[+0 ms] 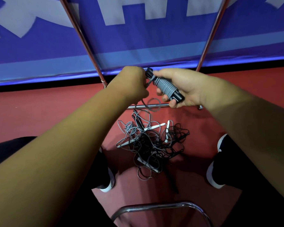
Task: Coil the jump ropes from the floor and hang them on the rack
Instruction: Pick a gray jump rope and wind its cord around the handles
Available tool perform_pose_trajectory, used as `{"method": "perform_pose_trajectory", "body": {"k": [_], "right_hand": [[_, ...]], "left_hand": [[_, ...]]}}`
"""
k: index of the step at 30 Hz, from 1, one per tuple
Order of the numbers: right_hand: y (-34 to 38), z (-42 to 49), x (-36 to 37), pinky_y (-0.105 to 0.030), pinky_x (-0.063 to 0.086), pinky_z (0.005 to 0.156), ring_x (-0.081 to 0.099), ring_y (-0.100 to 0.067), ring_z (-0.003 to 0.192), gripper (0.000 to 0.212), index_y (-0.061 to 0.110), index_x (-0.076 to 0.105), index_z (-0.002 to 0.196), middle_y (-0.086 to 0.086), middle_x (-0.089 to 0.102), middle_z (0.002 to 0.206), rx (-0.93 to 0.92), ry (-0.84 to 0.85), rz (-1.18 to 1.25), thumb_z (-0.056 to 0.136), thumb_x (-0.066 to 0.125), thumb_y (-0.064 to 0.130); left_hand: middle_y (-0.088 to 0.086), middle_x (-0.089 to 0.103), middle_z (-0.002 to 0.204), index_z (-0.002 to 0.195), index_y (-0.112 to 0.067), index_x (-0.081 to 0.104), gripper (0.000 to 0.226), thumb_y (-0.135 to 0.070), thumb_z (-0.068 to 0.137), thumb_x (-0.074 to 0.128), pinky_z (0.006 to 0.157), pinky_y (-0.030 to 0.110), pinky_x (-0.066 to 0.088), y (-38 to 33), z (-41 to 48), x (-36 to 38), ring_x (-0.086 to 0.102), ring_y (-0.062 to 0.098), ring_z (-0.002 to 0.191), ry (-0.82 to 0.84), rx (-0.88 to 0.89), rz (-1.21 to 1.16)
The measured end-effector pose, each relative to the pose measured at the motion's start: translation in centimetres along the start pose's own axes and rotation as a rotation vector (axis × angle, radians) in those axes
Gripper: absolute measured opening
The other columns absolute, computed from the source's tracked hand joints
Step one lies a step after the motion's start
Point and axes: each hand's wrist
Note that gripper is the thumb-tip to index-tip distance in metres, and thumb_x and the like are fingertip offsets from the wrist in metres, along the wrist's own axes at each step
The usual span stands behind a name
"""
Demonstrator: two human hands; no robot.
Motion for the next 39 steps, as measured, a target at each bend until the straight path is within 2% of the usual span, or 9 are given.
{"method": "perform_pose_trajectory", "body": {"k": [3, 7, 10, 14, 20, 25, 32, 36, 39], "right_hand": [[0.0, 0.2, 0.2, -0.021, 0.031, 0.051, 0.051, -0.012, 0.055, 0.048, 0.029, 0.064, 0.100, 0.002, 0.062, 0.076, -0.064, -0.021, 0.037, 0.091, 0.062, 0.077], [-0.2, 0.5, 0.2, -0.021, 0.031, 0.045, 0.050, -0.012, 0.052, 0.048, 0.027, 0.067, 0.104, 0.002, 0.064, 0.078, -0.115, -0.124, 0.046, 0.093, 0.062, 0.074], [0.0, 0.7, 0.3, -0.022, 0.035, 0.045, 0.055, -0.015, 0.053, 0.051, 0.023, 0.071, 0.106, 0.000, 0.069, 0.080, -0.185, -0.243, -0.008, 0.094, 0.063, 0.071], [0.0, 0.7, 0.1, -0.023, 0.038, 0.049, 0.057, -0.019, 0.055, 0.053, 0.020, 0.073, 0.108, -0.002, 0.071, 0.081, -0.265, -0.337, -0.046, 0.093, 0.063, 0.070], [0.4, 0.2, -0.1, -0.022, 0.037, 0.050, 0.055, -0.017, 0.054, 0.057, 0.017, 0.073, 0.113, -0.002, 0.068, 0.081, -0.266, -0.290, 0.002, 0.093, 0.064, 0.070], [1.1, -0.2, -0.3, -0.022, 0.035, 0.050, 0.054, -0.017, 0.051, 0.060, 0.012, 0.073, 0.117, -0.003, 0.068, 0.078, -0.266, -0.288, 0.018, 0.093, 0.065, 0.066], [1.3, -1.0, -0.7, -0.021, 0.032, 0.049, 0.049, -0.015, 0.051, 0.045, 0.024, 0.072, 0.102, 0.001, 0.064, 0.076, -0.273, -0.267, 0.053, 0.091, 0.068, 0.067], [1.4, -1.3, -0.6, -0.020, 0.030, 0.049, 0.046, -0.013, 0.051, 0.044, 0.029, 0.068, 0.099, 0.001, 0.062, 0.080, -0.322, -0.206, 0.077, 0.086, 0.073, 0.071], [1.6, -1.4, -0.6, -0.020, 0.029, 0.050, 0.046, -0.013, 0.051, 0.036, 0.029, 0.069, 0.100, 0.001, 0.061, 0.080, -0.349, -0.209, 0.094, 0.090, 0.073, 0.063]], "left_hand": [[0.008, 0.074, 0.071, 0.088, -0.008, 0.073, 0.011, -0.016, 0.085, 0.066, 0.072, 0.032, 0.057, 0.2, 0.0, -0.2, 0.073, 0.023, 0.067, -0.036, -0.059, -0.069], [0.001, 0.067, 0.051, 0.081, -0.010, 0.074, 0.019, -0.018, 0.096, 0.064, 0.051, 0.017, 0.053, 0.3, 0.1, -0.5, 0.072, 0.017, 0.051, 0.023, -0.166, -0.355], [0.007, 0.064, 0.059, 0.094, 0.001, 0.075, 0.029, -0.026, 0.100, 0.071, 0.057, 0.024, 0.061, 0.4, 0.1, -0.6, 0.068, 0.017, 0.049, 0.103, -0.288, -0.898], [0.005, 0.067, 0.083, 0.100, -0.004, 0.068, 0.012, -0.013, 0.103, 0.062, 0.074, 0.022, 0.061, 0.9, 0.4, -1.5, 0.070, 0.011, 0.077, 0.284, -0.227, -1.347], [0.008, 0.075, 0.085, 0.095, -0.015, 0.072, 0.017, -0.013, 0.082, 0.084, 0.079, 0.027, 0.054, 1.9, 0.3, -1.5, 0.067, 0.017, 0.083, 0.238, 0.013, -1.159], [0.009, 0.081, 0.096, 0.093, -0.014, 0.064, 0.015, -0.010, 0.091, 0.078, 0.094, 0.036, 0.058, 1.2, 0.1, -1.3, 0.077, 0.024, 0.098, 0.198, 0.183, -0.966], [-0.002, 0.071, 0.074, 0.094, -0.020, 0.056, 0.018, -0.014, 0.091, 0.073, 0.058, 0.023, 0.053, 1.2, 0.2, -0.2, 0.065, 0.004, 0.054, -0.113, 0.187, -0.277], [0.004, 0.071, 0.070, 0.095, -0.019, 0.061, 0.014, -0.006, 0.092, 0.059, 0.053, 0.028, 0.056, 1.4, 0.8, 0.3, 0.069, 0.011, 0.050, -0.301, 0.007, -0.502], [0.015, 0.068, 0.077, 0.099, -0.006, 0.066, 0.004, -0.009, 0.101, 0.063, 0.058, 0.031, 0.062, 0.8, 1.0, -0.4, 0.074, 0.021, 0.058, -0.214, -0.141, -0.942]]}}
Point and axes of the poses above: each hand's wrist, its own z-axis towards the middle knuckle, its own x-axis out of the palm, y = z × x
